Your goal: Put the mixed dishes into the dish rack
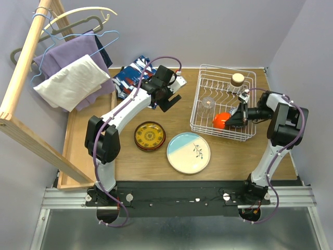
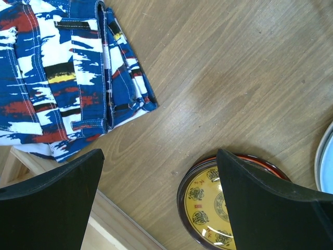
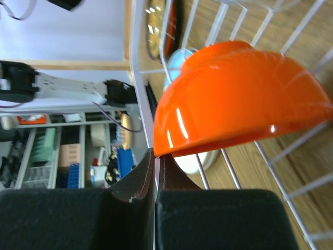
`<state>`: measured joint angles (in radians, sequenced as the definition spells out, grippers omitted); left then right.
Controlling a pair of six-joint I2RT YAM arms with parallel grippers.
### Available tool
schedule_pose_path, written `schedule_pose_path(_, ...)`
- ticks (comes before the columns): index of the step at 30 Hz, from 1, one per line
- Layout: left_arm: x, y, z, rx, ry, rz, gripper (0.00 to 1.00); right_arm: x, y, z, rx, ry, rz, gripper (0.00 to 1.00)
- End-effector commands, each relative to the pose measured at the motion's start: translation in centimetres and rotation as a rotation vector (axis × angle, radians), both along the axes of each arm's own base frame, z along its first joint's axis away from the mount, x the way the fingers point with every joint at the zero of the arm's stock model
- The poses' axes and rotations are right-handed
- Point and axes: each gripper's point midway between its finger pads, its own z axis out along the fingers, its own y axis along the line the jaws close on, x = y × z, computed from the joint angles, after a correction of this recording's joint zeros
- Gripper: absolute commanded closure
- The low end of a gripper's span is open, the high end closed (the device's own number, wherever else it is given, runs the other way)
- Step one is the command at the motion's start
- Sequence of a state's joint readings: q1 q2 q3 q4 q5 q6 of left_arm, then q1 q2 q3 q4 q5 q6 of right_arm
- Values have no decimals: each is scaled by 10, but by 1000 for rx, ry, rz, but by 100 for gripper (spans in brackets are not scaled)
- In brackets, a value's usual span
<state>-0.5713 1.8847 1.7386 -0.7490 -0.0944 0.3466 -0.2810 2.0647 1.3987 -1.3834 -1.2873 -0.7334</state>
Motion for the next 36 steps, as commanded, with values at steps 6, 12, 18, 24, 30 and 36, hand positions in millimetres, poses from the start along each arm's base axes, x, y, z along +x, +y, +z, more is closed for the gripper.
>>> schedule_pose_path(6,6,-17,-9,-65,20,-12,2,-30,-59,-34,-572,34,214,78)
schedule_pose_path(12,9,-24,-7,-100,11,-15,1,-25,-75,-31,-686,61,198,74)
schedule_pose_path(18,8,-22,5,-111,-28,-33,1,8,-108,27,-916,-186,138,62)
schedule_pose_path(24,1,-13,10,-111,-36,-40,1,19,-125,71,-1055,-507,246,46)
schedule_pose_path(30,-7,-8,16,-116,-40,-39,1,32,-91,81,-969,-867,491,28)
schedule_pose_path(36,-17,2,12,-106,-35,-15,1,60,-69,78,-979,-1000,616,23)
